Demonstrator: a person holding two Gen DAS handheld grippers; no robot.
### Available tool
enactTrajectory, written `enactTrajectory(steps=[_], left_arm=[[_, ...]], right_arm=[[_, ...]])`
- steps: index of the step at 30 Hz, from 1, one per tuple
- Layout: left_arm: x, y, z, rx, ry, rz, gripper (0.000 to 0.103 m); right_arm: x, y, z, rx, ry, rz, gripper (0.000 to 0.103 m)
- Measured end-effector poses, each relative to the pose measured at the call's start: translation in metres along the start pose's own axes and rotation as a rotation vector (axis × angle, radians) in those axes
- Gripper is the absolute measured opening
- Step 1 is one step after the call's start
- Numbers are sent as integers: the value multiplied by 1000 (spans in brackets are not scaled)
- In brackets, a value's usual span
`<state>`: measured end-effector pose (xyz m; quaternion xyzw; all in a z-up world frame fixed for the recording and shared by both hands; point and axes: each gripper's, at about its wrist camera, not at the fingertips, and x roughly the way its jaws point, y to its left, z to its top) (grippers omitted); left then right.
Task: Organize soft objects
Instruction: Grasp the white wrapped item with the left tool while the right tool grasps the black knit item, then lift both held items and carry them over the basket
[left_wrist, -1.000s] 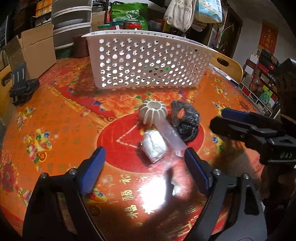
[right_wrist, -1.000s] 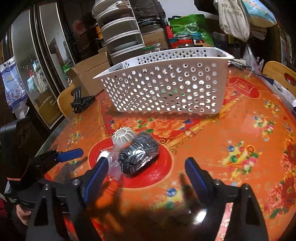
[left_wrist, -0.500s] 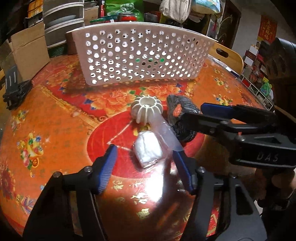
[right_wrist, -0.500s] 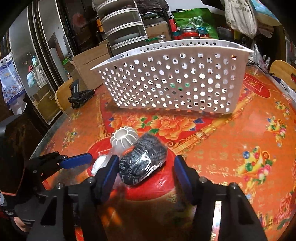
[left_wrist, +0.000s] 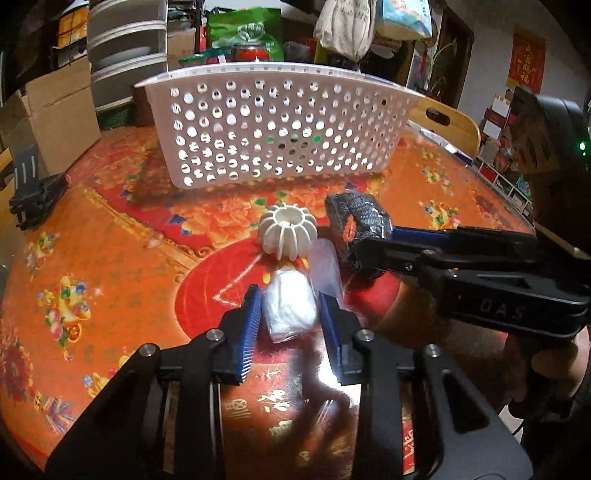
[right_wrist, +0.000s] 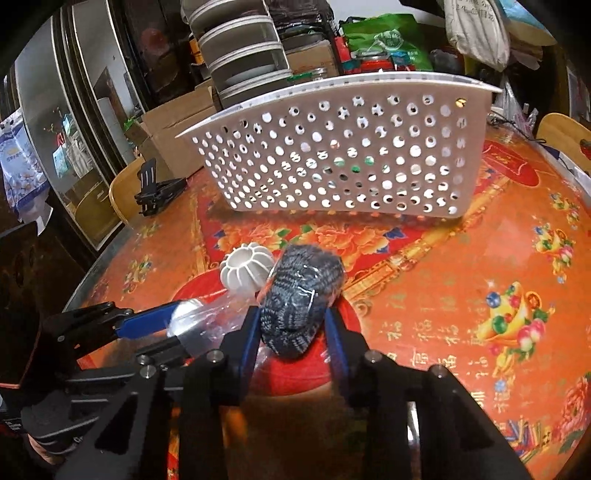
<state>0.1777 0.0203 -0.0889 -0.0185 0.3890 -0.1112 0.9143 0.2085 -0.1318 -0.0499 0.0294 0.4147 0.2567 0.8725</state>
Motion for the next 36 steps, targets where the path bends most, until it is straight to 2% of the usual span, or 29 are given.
enactTrajectory(steps=[9,20,25,36], left_arm=[[-10,-1,-12,26,24,-2,30],[-37,8,-11,-23,-26,-53,30],[-51,11,-5,-34,-53,-71,30],[-56,14,31,-37,-105,-54,30]], right_arm=[[-5,-1,0,0,-14,2,34],[-7,1,0,-6,-30,-5,34],[-9,1,-1,-10,-41,-10,34],[-36,1,6,-28,-98,-25,34]])
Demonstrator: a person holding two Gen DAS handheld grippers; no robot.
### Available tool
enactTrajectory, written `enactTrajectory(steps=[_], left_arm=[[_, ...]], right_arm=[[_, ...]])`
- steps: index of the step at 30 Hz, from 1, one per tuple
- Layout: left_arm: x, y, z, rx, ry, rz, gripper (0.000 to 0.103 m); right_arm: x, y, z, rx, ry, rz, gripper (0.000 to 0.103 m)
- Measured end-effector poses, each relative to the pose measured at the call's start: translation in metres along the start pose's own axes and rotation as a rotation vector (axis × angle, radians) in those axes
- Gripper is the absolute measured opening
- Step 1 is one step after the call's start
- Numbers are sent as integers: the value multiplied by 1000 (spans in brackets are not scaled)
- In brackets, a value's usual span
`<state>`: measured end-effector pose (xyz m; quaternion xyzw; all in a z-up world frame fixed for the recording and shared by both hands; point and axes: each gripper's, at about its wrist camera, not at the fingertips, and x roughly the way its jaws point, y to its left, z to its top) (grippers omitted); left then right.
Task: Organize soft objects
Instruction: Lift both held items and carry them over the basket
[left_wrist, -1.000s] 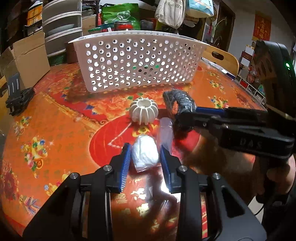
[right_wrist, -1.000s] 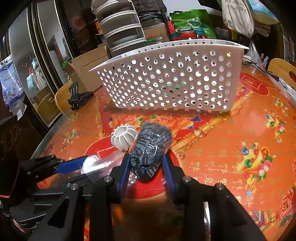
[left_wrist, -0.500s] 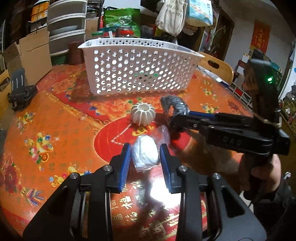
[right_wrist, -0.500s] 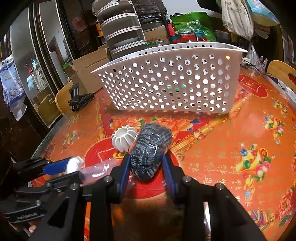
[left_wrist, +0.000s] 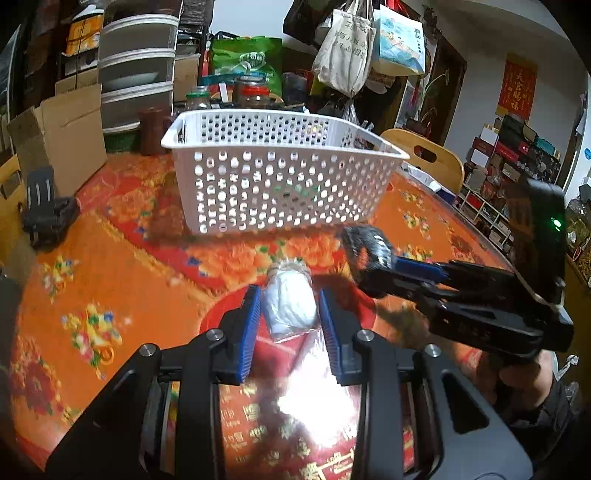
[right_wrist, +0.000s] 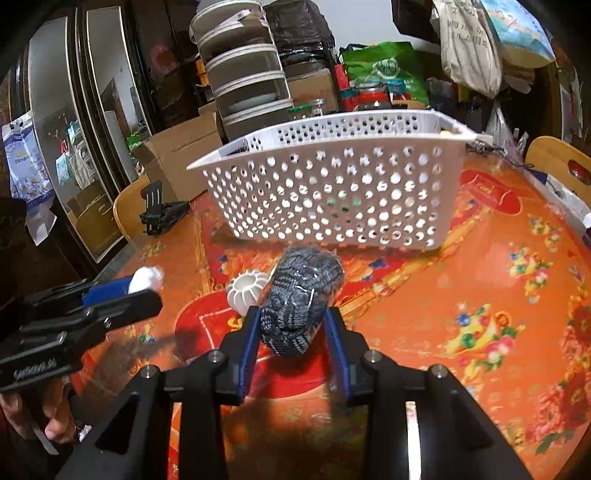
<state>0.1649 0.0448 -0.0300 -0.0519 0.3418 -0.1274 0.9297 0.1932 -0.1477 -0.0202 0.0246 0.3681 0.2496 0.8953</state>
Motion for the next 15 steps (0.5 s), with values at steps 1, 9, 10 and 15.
enactTrajectory(steps=[1,9,10,15], left_arm=[[1,-1,3,1,-3,1,30],[-1,-2,29,6,-38,2,30],[-2,-2,33,5,-44,1,30],[-3,-3,59,10,-72,8,30]], right_arm=[[-4,-1,2,-1,-6,-2,34],[-32,-3,16,-13,-60,-15,34],[-35,-3,19,-17,-69,-18,34],[-47,0,32,-39,-99,-30,34]])
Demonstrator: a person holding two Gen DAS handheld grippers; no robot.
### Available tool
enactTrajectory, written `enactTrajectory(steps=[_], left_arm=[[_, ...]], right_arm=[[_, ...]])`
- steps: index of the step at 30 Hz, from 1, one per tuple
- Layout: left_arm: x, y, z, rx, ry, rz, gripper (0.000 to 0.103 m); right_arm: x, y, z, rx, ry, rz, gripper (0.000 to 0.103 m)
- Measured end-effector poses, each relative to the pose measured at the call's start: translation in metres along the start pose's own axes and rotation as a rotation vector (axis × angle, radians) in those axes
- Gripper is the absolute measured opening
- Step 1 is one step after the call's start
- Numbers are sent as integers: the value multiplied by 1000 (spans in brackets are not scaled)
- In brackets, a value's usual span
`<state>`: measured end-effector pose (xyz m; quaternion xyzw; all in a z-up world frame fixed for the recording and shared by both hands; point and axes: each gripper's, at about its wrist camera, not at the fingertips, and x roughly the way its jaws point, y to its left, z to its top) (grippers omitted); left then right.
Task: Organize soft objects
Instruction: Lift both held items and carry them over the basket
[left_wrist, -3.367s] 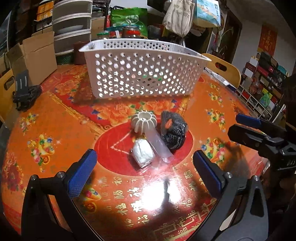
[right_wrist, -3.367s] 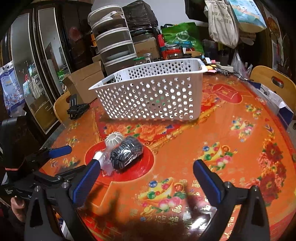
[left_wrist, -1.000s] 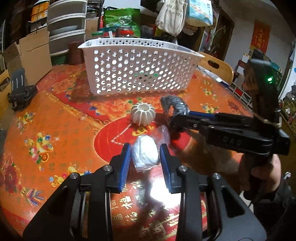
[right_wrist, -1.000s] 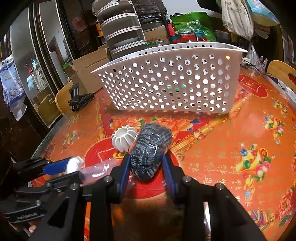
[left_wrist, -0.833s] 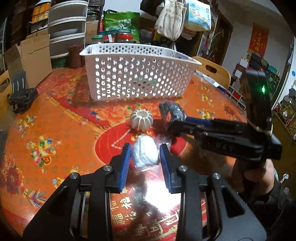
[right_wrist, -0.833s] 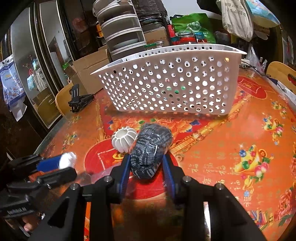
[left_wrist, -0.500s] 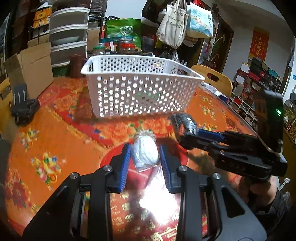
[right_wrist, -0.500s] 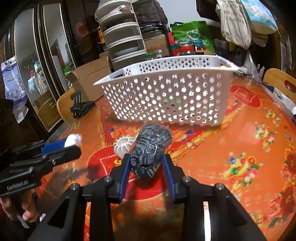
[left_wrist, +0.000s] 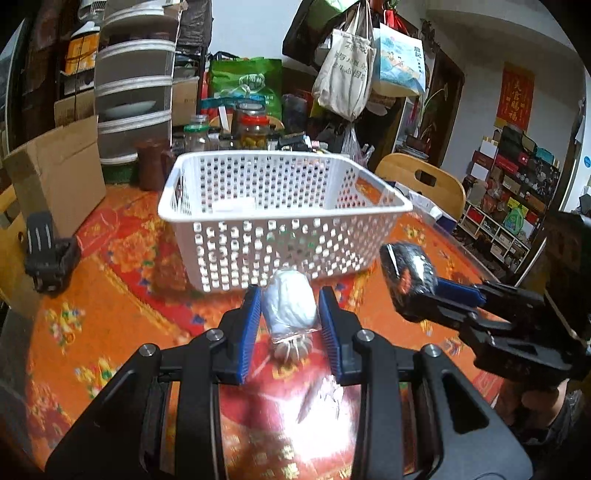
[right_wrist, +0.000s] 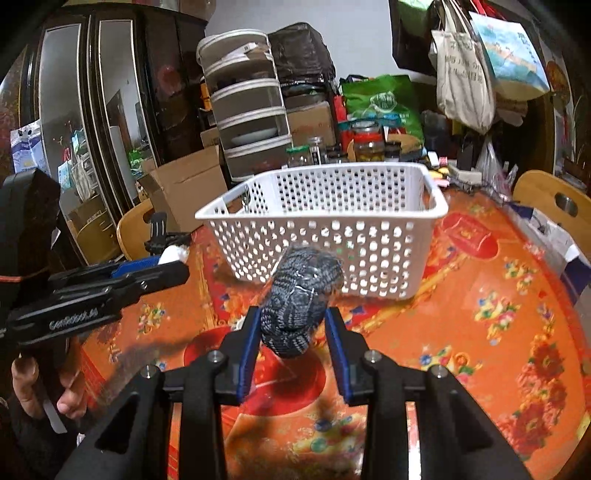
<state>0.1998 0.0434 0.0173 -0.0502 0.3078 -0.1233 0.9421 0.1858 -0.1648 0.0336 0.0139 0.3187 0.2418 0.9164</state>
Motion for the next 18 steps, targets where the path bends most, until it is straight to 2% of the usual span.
enactTrajectory(steps=[9,18], left_arm=[[7,-6,43,28,-27,15,30],[20,-13,90,40,-48,33,30]], right_arm=[[-13,-10,35,-12,-53,-28,34],[-1,-23,74,-22,-61,-69,34]])
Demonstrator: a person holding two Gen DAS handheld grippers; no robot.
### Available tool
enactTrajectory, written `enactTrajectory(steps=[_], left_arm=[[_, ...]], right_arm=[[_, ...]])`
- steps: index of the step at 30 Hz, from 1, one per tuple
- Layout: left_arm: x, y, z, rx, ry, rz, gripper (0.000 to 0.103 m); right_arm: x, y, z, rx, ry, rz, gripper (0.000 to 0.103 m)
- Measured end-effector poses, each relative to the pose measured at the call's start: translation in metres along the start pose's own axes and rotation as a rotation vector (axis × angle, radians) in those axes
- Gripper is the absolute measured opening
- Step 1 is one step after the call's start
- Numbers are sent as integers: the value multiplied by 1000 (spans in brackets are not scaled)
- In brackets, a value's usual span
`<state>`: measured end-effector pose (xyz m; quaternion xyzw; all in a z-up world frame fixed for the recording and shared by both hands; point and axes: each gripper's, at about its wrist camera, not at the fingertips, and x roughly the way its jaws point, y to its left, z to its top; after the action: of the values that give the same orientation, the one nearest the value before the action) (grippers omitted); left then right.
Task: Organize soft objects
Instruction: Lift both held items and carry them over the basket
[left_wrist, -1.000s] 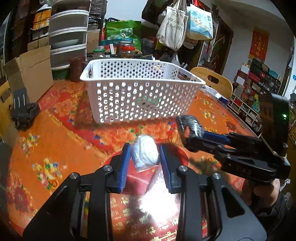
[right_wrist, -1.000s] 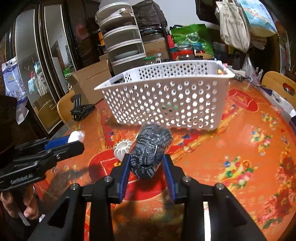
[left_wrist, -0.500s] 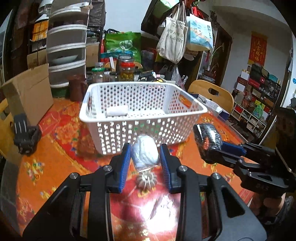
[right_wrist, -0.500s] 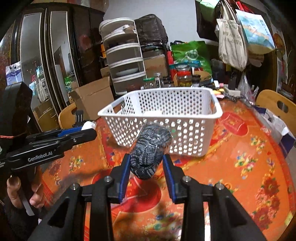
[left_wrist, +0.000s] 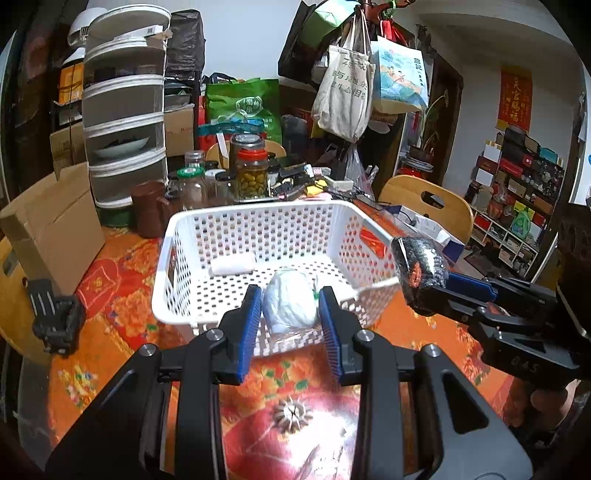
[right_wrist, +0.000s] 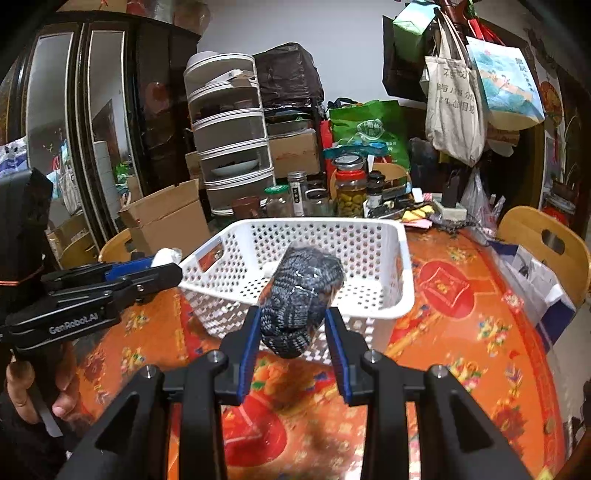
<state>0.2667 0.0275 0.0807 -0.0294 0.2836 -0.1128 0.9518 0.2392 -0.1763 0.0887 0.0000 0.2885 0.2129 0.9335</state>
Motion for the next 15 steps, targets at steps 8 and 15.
enactTrajectory(steps=[8,15], left_arm=[[23,9,39,-21,15,39,30],[61,19,64,-45,71,70,30]], right_arm=[[23,-12,34,3,22,-29,34],[56,-25,60,15,77,-51,34]])
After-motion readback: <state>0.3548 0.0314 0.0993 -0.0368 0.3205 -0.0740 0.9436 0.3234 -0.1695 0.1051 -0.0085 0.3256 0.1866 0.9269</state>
